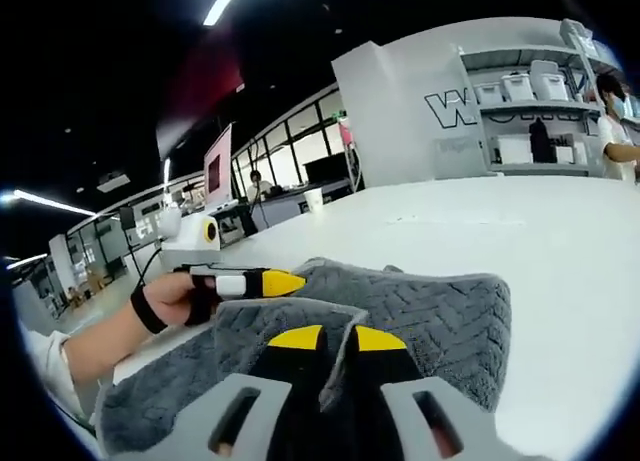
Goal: Open the folded towel by lifting each exposed corner and separating the folded layers until the towel lies flat within the target outline without major curled edges
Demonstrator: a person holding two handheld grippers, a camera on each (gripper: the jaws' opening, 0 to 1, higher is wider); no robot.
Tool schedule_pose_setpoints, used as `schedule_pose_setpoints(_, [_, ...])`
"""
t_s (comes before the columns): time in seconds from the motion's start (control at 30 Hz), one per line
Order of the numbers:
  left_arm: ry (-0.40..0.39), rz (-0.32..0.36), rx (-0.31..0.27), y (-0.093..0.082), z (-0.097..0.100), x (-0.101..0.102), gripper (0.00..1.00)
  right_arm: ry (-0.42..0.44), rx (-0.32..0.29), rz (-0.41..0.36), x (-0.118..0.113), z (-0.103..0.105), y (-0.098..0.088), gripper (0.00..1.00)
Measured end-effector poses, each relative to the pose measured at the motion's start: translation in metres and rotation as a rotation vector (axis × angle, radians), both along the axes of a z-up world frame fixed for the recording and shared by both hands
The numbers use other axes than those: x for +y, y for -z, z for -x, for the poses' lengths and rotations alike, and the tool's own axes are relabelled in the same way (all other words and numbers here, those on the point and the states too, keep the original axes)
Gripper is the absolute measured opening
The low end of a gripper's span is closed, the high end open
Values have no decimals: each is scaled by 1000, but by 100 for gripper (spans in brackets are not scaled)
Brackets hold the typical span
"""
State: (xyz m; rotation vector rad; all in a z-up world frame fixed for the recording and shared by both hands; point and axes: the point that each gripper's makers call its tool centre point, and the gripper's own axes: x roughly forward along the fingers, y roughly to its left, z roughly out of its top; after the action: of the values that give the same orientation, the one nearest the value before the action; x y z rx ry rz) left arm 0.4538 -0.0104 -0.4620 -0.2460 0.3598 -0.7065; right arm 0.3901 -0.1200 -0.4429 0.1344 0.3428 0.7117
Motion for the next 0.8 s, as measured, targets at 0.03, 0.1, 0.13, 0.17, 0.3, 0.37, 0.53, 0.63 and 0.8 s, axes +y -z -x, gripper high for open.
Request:
schedule_pose_setpoints(0.03, [0, 3, 1, 0, 0, 0, 2, -1, -5, 1, 0, 1, -1, 0])
schedule_pose_setpoints(0.1, [1, -3, -1, 0, 1, 0, 2, 2, -6, -5, 0, 0, -2, 0])
schedule_pose_setpoints(0.13, [-1, -6, -2, 0, 1, 0, 2, 4, -7, -7, 0, 1, -2, 0])
schedule_pose_setpoints(0.17, [-1, -8, -6, 0, 1, 0, 2, 5, -9, -9, -1, 1, -3, 0])
schedule_pose_setpoints(0.3, [-2, -6, -14, -1, 2, 0, 1, -3, -43, -24, -1, 7, -12, 0])
schedule_pose_setpoints(0.37, [-6, -4, -19, -2, 2, 0, 1, -7, -55, -25, -1, 8, -15, 0])
schedule_pose_setpoints(0.53, [-5, 28, -20, -5, 8, -1, 1, -16, -106, -9, 0, 14, -25, 0])
schedule_pose_setpoints(0.63, [-8, 32, -16, -5, 8, -1, 1, -33, -120, -32, 1, 20, -32, 0])
schedule_pose_setpoints(0.8, [-14, 29, -14, -5, 11, -2, 1, -41, -153, -27, 0, 28, -39, 0])
